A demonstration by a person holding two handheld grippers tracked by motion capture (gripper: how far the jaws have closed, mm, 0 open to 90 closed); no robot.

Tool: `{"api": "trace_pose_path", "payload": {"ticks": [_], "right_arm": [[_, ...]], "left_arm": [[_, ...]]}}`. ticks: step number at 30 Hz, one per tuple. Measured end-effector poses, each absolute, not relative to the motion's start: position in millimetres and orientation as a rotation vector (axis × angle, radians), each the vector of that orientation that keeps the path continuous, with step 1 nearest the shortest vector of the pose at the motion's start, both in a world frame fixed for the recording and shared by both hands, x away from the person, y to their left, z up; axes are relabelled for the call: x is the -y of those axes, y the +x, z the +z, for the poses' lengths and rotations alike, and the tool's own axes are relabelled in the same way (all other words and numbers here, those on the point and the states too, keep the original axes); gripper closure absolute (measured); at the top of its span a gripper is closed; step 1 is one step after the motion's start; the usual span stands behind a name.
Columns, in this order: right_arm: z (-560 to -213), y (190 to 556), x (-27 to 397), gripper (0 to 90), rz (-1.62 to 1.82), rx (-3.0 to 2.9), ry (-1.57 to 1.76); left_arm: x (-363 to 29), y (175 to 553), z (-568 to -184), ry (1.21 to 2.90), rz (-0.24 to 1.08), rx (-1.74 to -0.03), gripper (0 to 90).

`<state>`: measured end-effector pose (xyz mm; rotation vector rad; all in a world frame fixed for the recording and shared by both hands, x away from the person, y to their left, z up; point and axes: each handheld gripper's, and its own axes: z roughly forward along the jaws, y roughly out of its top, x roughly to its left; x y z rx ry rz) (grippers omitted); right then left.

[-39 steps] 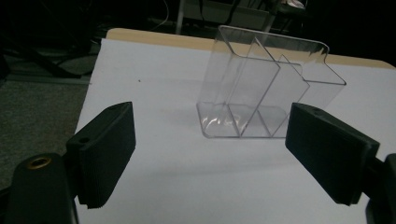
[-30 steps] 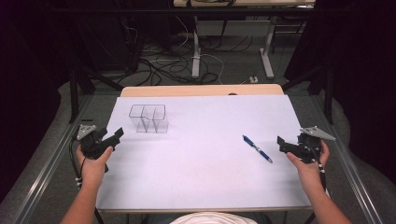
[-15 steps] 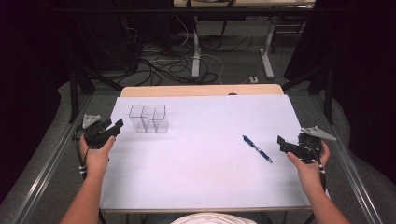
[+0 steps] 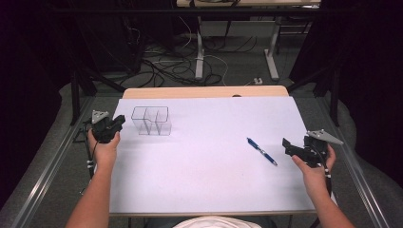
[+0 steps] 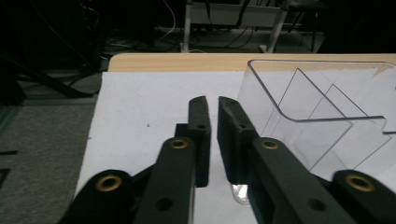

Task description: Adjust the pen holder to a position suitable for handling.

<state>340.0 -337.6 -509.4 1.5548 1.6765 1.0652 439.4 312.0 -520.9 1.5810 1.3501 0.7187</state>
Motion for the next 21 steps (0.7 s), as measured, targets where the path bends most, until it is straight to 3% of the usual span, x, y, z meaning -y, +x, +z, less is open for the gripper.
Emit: {"api": "trace_pose_path", "payload": {"ticks": [4, 21], "right_arm": [[-512, 341, 336, 14.5, 1.069, -1.676, 1.553], [-515, 340, 338, 14.7, 1.057, -1.674, 1.594]], "left_arm": [[-311, 452, -525, 1.653, 0.638, -1.353, 89.9], [-300, 476, -536, 1.709, 0.566, -1.311, 90.0]]}}
